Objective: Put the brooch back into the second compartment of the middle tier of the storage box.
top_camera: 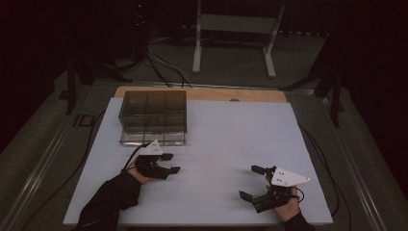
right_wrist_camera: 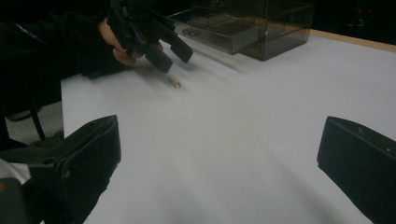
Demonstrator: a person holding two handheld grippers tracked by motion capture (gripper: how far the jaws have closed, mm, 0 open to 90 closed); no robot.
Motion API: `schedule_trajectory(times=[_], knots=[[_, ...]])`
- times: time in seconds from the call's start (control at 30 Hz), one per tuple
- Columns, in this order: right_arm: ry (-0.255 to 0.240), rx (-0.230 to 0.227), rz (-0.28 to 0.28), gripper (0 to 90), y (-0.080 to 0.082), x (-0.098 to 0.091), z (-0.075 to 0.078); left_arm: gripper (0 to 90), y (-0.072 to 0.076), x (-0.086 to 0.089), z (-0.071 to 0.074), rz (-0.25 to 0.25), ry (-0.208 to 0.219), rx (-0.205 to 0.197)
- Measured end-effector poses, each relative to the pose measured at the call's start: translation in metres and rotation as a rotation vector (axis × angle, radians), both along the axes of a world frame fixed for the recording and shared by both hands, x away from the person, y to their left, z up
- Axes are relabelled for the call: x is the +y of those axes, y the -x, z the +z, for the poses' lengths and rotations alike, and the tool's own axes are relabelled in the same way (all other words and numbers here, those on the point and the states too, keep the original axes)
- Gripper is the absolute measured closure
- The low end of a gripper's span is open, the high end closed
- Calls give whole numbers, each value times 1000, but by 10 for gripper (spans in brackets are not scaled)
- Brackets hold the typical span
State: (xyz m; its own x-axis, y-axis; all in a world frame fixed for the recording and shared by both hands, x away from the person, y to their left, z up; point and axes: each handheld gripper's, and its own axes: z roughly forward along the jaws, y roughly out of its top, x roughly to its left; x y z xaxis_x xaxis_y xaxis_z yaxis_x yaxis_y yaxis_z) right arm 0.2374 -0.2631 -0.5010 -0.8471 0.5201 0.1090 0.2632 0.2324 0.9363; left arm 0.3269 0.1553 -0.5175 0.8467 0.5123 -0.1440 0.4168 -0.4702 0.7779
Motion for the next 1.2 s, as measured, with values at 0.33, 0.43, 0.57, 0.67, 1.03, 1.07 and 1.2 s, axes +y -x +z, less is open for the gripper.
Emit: schedule_trajectory(times=[0.33,0.43,0.57,0.67,1.03,1.07,1.2], knots=[[-1,0,0,0,0,0,0,574,1,-2,-6,-43,-62,28],[-1,3,1,0,0,0,0,627,1,-3,-7,-50,-76,23],[3,0,2,0,0,0,0,689,1,-6,-8,-59,-99,20],[-2,-1,0,0,0,0,0,708,2,-7,-7,-70,-119,-1],[1,-1,0,0,0,0,0,848,6,-11,-6,-94,-161,-28],[1,-1,0,0,0,0,0,849,6,-11,-6,-94,-161,-28],[5,1,1,0,0,0,0,859,7,-12,-6,-84,-169,-28]])
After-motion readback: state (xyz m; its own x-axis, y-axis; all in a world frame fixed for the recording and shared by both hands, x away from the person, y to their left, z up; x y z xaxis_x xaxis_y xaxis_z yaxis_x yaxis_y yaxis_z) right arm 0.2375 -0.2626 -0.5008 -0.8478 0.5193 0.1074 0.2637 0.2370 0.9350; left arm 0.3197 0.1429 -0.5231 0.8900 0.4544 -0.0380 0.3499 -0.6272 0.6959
